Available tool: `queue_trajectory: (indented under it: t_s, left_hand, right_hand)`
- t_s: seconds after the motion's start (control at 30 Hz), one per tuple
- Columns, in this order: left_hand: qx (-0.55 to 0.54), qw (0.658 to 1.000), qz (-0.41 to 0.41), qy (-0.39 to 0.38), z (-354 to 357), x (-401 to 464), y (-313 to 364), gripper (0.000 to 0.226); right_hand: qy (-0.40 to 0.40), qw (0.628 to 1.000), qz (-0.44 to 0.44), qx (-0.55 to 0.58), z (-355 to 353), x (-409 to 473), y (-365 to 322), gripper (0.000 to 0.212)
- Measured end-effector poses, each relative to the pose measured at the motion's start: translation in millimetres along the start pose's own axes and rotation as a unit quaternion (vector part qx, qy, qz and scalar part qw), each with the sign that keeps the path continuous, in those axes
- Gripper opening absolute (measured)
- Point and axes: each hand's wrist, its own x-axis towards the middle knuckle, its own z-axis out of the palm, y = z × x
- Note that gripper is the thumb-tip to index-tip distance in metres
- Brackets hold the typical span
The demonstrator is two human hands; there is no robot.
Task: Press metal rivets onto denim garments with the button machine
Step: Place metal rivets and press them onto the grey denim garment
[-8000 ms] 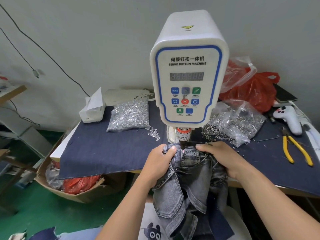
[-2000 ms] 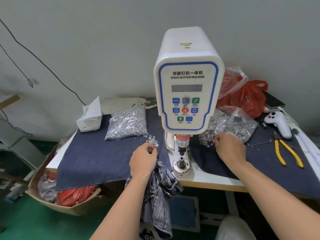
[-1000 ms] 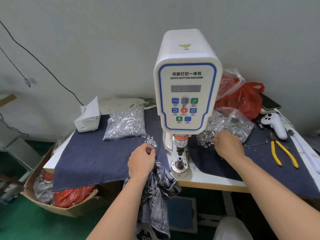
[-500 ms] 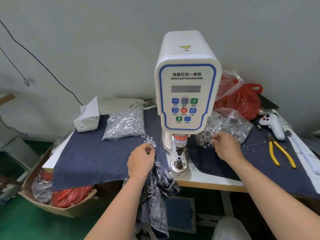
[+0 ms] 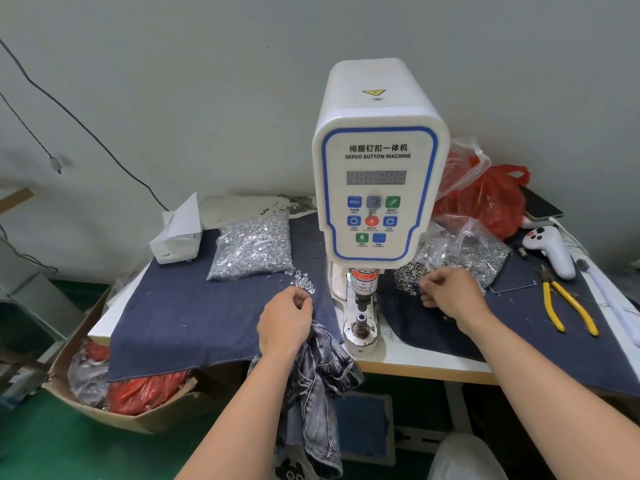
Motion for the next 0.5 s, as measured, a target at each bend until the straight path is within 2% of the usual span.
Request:
queue_trajectory:
  t_s: [0.13, 0.3, 0.5]
  left_hand:
    - [0.001, 1.0, 0.002, -0.001, 0.7, 1.2, -0.3, 0.007]
    - [0.003, 1.0, 0.001, 0.002, 1.6, 1.2, -0.3, 0.006]
    - [0.001, 1.0, -0.002, -0.001, 1.5, 1.2, -0.6, 0.008]
  right_hand:
    - [-0.044, 0.99, 0.025, 0.135, -6.0, -9.0, -4.6, 0.013]
    - [-0.037, 0.989, 0.009, 0.145, -7.3, -25.4, -8.5, 0.011]
    - [-0.076, 0.966, 0.051, 0.24, 3.3, -49.9, -18.9, 0.007]
